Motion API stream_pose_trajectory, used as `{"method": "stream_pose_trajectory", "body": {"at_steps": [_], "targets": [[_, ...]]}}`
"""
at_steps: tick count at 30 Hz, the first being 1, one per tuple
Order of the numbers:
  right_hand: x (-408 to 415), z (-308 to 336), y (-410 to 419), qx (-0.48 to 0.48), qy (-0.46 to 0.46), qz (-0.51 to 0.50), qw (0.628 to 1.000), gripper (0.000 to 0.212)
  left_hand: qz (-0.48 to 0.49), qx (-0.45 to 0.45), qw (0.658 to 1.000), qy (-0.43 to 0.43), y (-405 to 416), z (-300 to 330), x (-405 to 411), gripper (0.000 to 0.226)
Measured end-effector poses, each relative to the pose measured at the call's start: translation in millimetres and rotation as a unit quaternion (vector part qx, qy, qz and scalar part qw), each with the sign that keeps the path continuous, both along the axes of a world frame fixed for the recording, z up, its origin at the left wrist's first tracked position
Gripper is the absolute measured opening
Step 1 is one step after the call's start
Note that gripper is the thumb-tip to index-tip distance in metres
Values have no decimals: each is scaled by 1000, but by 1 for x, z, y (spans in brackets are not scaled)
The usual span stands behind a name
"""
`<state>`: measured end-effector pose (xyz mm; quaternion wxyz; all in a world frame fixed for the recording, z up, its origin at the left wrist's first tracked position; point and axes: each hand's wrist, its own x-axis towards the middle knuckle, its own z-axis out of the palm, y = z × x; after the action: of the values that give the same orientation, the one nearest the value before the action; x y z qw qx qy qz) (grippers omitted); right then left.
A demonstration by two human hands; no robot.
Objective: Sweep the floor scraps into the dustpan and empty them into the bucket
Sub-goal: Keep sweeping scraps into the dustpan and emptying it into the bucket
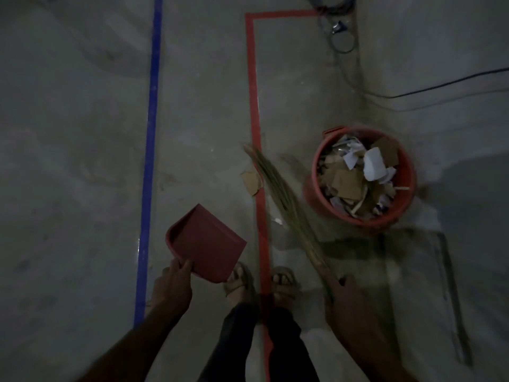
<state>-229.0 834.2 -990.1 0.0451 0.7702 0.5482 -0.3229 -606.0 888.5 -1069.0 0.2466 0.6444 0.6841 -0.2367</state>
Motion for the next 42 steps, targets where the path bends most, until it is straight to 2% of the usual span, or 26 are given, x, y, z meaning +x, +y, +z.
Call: {"method": "stream_pose_trajectory", "body": {"at_steps": [5, 9, 11, 13, 17, 20, 22, 25, 30, 33, 36, 39, 42], "targets": [[4, -156, 71, 69, -83, 86, 990, 67, -2, -7, 1000, 14, 29, -144, 12, 46], [18, -251, 101, 52, -88, 106, 989, 67, -17, 19, 1000, 14, 68, -244, 16, 44], [28, -287, 99, 51, -89, 144, 984, 68, -21, 25, 999, 11, 93, -277, 18, 45], [40, -304, 89, 9, -77, 184, 980, 70, -22, 40, 999, -12, 116, -298, 24, 46], [57, -290, 56, -71, -46, 236, 968, 74, -38, 62, 997, -34, 142, -315, 36, 47], [72, -263, 19, -122, 1, 237, 964, 58, -37, 62, 996, -57, 141, -317, 31, 48], [84, -250, -14, -80, 13, 198, 977, 51, -50, 59, 994, -77, 130, -316, 21, 48], [105, -238, -66, 7, -13, 143, 990, 54, -79, 44, 993, -80, 103, -311, 2, 49], [141, -273, -157, -88, -74, 83, 990, 60, -108, 28, 989, -97, 52, -312, -5, 47], [117, -259, -133, -92, -58, 23, 994, 58, -112, 29, 988, -101, 32, -321, 25, 48], [93, -246, -110, -68, -36, 64, 995, 58, -103, 33, 989, -101, 24, -330, 61, 49], [76, -235, -110, -68, 17, 91, 993, 88, -85, 37, 988, -124, 21, -329, 92, 45], [61, -209, -120, -19, 57, 99, 993, 91, -69, 39, 987, -142, 24, -316, 104, 51]]}}
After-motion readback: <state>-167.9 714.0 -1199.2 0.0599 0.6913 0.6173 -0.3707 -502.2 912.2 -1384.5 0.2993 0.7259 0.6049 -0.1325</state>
